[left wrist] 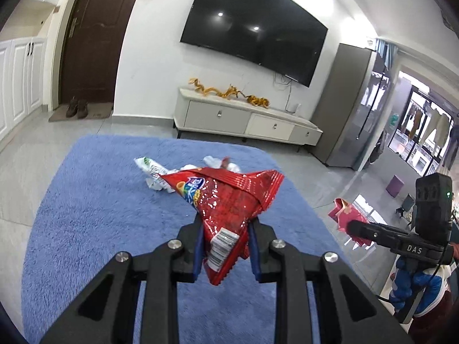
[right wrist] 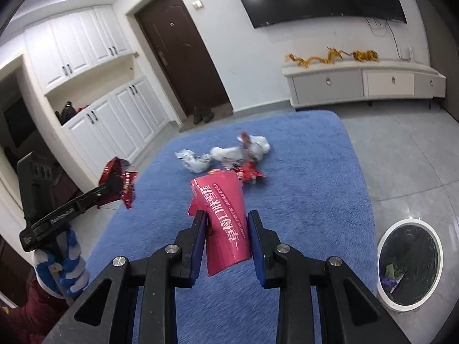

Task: Collect trash
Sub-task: 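Grasp the red chip bag with the left gripper while the right gripper grasps the pink wrapper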

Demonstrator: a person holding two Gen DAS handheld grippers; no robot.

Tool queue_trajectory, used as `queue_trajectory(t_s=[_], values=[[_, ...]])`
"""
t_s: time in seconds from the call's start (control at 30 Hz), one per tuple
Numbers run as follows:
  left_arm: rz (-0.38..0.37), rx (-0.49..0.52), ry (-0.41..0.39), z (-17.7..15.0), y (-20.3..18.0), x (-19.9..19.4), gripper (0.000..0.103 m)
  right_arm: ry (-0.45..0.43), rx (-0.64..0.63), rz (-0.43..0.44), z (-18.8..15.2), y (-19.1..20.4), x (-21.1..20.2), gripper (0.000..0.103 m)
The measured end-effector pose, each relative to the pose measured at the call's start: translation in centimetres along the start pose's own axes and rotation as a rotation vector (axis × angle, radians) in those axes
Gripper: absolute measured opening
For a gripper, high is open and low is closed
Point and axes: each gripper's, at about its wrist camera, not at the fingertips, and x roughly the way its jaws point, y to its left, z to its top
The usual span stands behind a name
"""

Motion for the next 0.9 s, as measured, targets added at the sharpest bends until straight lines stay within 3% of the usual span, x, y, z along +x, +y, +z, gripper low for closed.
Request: queue_trajectory(t_s=[0.47, 0.9], values=[[0.14, 0.145, -0.077, -2.1, -7.1, -5.7, 0.024, -0.08, -0.014, 0.042, -1.8, 2.0, -4.3, 0.027], [0.19, 0.236, -0.1, -2.3, -10.8, -6.0, 0.024, -0.121, 0.006, 0.042, -2.3, 0.8, -5.5, 0.027]])
